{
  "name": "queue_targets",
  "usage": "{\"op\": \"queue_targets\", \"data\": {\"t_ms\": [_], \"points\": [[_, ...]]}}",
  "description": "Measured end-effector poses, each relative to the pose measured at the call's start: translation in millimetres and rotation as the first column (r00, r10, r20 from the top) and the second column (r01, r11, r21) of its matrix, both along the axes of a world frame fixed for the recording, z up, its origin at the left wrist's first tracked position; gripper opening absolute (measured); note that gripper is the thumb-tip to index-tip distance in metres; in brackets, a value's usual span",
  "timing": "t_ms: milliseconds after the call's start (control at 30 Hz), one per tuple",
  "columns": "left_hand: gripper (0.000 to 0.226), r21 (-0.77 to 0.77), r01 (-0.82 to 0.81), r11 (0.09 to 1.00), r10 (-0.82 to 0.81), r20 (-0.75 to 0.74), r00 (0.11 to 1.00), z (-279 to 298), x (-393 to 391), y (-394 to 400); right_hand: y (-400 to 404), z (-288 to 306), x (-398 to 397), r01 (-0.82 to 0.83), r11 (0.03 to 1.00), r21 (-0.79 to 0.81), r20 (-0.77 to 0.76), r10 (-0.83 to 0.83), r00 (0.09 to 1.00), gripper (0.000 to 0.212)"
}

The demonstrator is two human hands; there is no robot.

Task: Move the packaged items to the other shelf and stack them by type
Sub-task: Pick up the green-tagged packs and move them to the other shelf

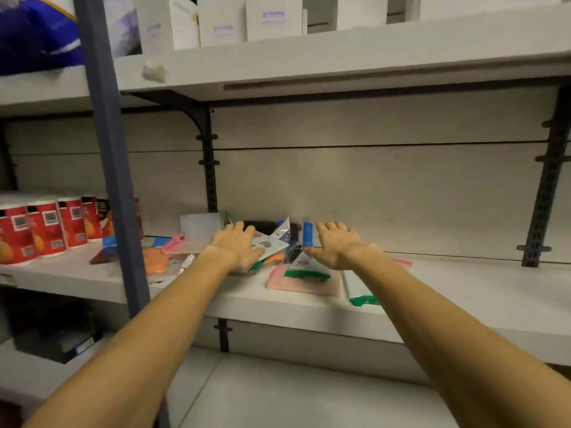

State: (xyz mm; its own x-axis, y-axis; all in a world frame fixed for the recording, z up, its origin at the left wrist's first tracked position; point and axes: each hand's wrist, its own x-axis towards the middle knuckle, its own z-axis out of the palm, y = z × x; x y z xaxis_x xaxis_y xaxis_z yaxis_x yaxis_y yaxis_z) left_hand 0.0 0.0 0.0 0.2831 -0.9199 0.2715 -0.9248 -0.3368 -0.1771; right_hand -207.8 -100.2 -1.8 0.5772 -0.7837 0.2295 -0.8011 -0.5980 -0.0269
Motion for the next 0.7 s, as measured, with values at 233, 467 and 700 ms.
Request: {"op": "queue_targets", "data": {"t_ms": [233, 467, 700], "points": [[0.075, 0.048, -0.104, 0.993, 0.110, -0.131, 0.985, -5.7, 19.3, -44.9, -58.5, -17.6, 9.3, 0.051, 0.965, 0.257, -0.021, -0.047, 0.999, 0.071], [0.119, 0.219, -0.165, 0.962, 0.215, -0.227, 0.950, -17.1, 30.4, -78.4, -106.6, -35.1, 17.0, 0.096, 0.853, 0.512, -0.030, -0.094, 0.995, 0.082], [0.113, 0.160, -0.149, 0.976, 0.194, -0.315, 0.929, -17.3, 39.6, -87.2, -130.3, -42.2, 20.6, 0.095, 0.827, 0.554, 0.027, -0.132, 0.991, 0.103]]}}
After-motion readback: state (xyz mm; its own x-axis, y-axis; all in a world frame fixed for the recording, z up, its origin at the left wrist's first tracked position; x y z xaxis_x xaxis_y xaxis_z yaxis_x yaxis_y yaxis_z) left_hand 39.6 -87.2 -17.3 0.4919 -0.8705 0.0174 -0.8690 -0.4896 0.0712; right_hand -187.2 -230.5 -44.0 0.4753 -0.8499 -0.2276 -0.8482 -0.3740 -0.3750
